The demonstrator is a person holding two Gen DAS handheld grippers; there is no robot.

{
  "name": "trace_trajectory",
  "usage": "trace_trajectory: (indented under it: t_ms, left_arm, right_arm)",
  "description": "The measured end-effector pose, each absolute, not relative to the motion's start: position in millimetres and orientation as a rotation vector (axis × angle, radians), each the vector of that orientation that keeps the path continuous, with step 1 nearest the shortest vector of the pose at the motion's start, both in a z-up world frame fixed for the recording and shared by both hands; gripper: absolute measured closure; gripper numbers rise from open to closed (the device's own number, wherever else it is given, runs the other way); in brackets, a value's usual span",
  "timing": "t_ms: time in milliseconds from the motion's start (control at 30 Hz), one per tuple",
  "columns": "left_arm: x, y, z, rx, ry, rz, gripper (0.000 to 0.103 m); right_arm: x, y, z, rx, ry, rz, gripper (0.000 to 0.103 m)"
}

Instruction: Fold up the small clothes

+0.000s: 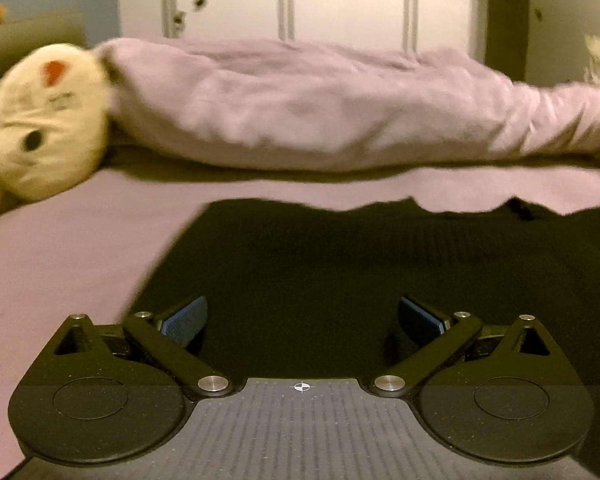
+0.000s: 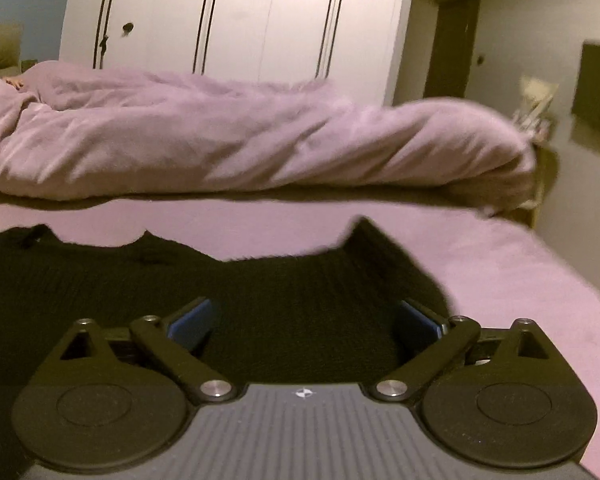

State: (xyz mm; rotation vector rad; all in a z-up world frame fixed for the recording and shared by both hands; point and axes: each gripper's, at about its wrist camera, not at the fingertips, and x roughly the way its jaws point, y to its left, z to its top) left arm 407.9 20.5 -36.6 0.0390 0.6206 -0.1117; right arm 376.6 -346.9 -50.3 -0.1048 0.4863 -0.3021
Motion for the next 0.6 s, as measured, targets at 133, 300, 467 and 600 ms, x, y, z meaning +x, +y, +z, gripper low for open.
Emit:
trace_trajectory:
  t_ms: [133, 300, 467, 600]
  left_arm:
    - [386.2, 68.6, -49.8, 0.014, 0.683, -0.007, 0.000]
    - [382.2, 126.3, -55.9, -0.231, 0.766, 0.121, 0.000]
    - [361.4, 170.6, -49.6, -0.517, 0.793, 0.107, 0.000]
    - [361.6, 174.0, -51.4, -0.644, 0.848, -0.048, 0.000]
  right_arm:
    - [323.9, -349.7, -62.3, -0.199, 0.488, -0.345, 0.004]
    - [295.8, -392.6, -63.8, 0.001, 0.589, -0.489, 0.004]
    - [247.9, -382.0, -50.5, 0.212, 0.594, -0.433, 0.004]
    - [215.0, -340.8, -55.8, 0.123, 0.577, -0.359, 0.004]
